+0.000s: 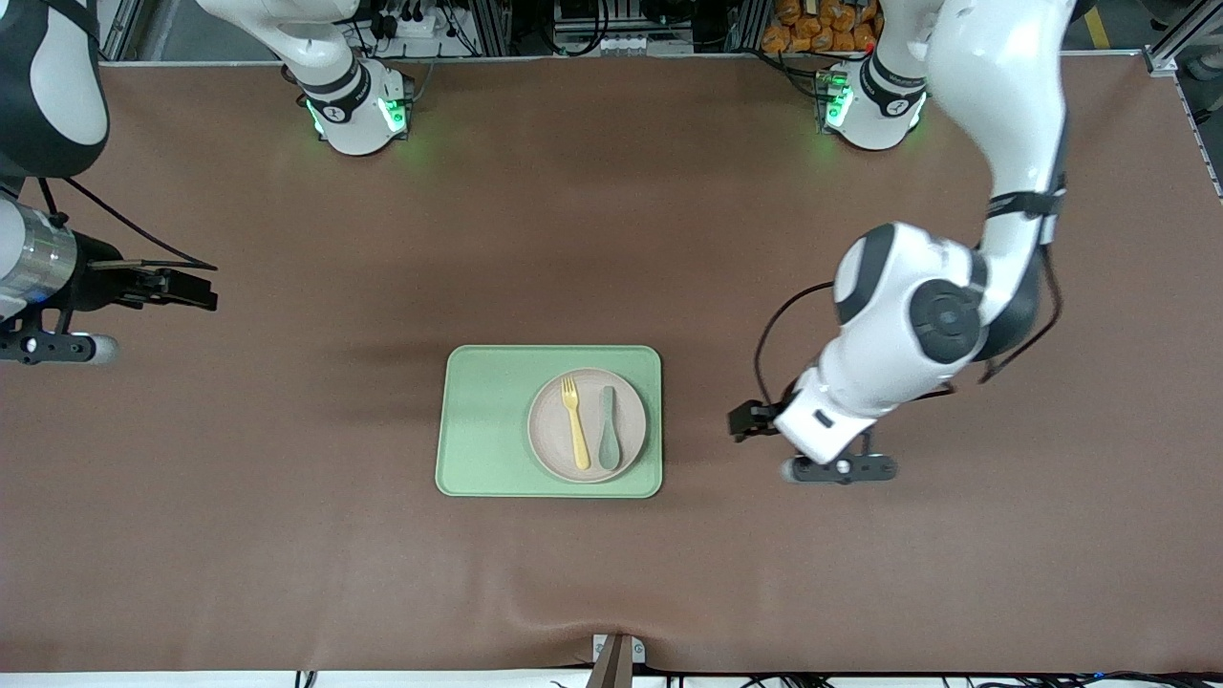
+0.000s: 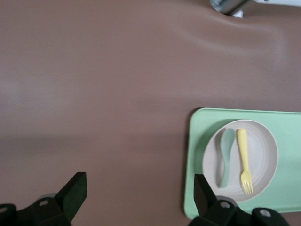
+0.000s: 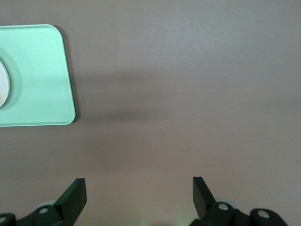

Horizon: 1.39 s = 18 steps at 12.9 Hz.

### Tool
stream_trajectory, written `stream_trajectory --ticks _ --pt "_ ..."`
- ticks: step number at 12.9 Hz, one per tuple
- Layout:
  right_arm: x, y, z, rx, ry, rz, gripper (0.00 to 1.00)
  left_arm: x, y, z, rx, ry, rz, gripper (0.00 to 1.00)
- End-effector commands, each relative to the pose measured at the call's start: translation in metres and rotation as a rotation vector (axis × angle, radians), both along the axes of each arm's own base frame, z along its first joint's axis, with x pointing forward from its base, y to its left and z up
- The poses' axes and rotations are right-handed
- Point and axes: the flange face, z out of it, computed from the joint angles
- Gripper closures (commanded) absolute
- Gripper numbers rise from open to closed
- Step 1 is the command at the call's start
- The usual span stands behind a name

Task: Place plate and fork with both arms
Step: 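Release the plate and withdraw the left gripper while the right gripper advances, then move the right gripper over the yellow fork on the plate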

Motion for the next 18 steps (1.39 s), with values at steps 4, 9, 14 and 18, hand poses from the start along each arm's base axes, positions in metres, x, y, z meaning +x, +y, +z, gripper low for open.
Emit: stream_trajectory --ticks 4,9,14,18 --pt "0.04 0.061 -0.032 0.058 -0.012 0.055 0.0 -0.023 0.103 0.101 0.09 0.019 0.053 0.0" --pt "0.064 0.142 -0.054 0.008 -0.139 0.168 0.0 -0.053 0.142 0.162 0.138 0.032 0.085 0.0" --pt "0.076 0.239 -0.106 0.027 -0.205 0.124 0.0 -0.085 0.169 0.201 0.174 0.071 0.104 0.0" --pt "0.08 0.318 -0.152 0.046 -0.249 0.093 0.09 -0.119 0.187 0.226 0.18 0.066 0.078 0.0"
